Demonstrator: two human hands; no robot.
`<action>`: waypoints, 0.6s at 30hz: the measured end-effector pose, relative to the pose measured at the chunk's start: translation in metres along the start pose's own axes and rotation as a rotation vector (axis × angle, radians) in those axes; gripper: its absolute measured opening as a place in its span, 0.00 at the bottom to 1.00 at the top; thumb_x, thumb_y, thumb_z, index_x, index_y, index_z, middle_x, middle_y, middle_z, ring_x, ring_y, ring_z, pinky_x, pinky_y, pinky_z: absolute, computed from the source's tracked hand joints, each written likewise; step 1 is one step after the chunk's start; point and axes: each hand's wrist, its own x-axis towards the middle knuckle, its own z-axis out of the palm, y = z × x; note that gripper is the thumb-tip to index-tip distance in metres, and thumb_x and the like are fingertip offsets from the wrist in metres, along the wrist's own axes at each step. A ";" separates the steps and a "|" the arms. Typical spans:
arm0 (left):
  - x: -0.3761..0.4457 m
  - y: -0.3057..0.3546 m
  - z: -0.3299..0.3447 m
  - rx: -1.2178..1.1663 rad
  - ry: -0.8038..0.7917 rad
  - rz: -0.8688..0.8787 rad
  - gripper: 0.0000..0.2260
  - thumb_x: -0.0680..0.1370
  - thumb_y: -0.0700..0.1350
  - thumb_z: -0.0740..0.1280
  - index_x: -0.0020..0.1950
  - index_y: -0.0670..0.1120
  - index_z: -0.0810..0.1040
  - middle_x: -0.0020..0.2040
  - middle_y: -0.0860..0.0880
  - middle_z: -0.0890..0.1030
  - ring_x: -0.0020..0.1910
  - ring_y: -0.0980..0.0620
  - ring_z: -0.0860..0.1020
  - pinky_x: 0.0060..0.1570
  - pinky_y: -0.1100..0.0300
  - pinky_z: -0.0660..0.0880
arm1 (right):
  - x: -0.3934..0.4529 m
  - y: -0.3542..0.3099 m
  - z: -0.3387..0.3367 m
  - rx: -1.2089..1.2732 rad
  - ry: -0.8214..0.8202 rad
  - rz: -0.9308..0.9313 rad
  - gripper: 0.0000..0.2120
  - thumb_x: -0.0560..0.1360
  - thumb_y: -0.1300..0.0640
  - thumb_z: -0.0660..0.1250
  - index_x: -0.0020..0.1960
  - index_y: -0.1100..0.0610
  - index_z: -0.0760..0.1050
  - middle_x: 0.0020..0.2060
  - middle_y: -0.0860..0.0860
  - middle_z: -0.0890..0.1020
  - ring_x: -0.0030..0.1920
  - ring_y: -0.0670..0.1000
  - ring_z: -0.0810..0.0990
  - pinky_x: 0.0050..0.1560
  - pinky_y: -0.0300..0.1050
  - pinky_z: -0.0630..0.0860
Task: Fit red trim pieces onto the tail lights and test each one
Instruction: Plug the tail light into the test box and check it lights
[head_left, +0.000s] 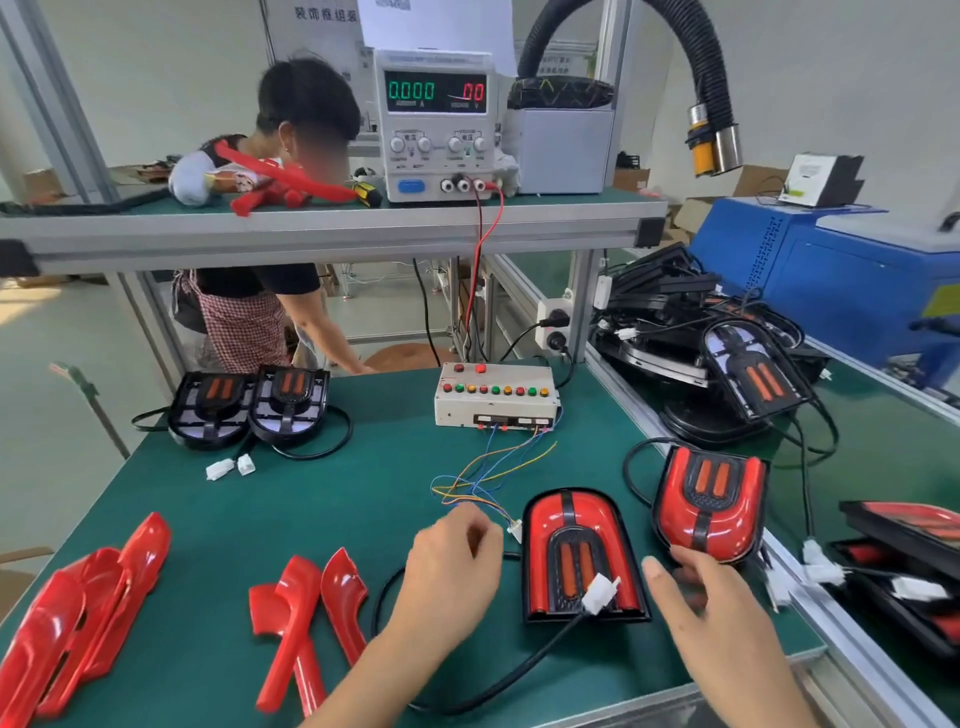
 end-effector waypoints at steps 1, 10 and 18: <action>-0.006 -0.001 0.002 0.089 -0.085 0.050 0.10 0.80 0.49 0.65 0.40 0.49 0.75 0.30 0.56 0.74 0.31 0.56 0.71 0.36 0.58 0.68 | -0.007 0.001 0.004 0.036 0.025 0.013 0.25 0.77 0.40 0.67 0.68 0.53 0.76 0.56 0.50 0.77 0.54 0.50 0.78 0.57 0.47 0.70; -0.010 0.001 0.025 -0.025 -0.270 -0.172 0.14 0.80 0.55 0.65 0.45 0.45 0.80 0.32 0.50 0.83 0.33 0.50 0.84 0.41 0.57 0.81 | -0.070 -0.023 0.052 -0.124 0.204 0.002 0.32 0.58 0.32 0.77 0.25 0.52 0.59 0.19 0.47 0.67 0.20 0.46 0.68 0.23 0.38 0.62; -0.006 0.006 0.041 -0.300 -0.357 -0.387 0.13 0.83 0.49 0.63 0.45 0.40 0.76 0.36 0.46 0.79 0.30 0.49 0.78 0.36 0.51 0.83 | -0.067 -0.057 0.062 -0.164 -0.170 0.096 0.16 0.74 0.35 0.66 0.41 0.47 0.71 0.36 0.42 0.82 0.38 0.39 0.76 0.33 0.29 0.67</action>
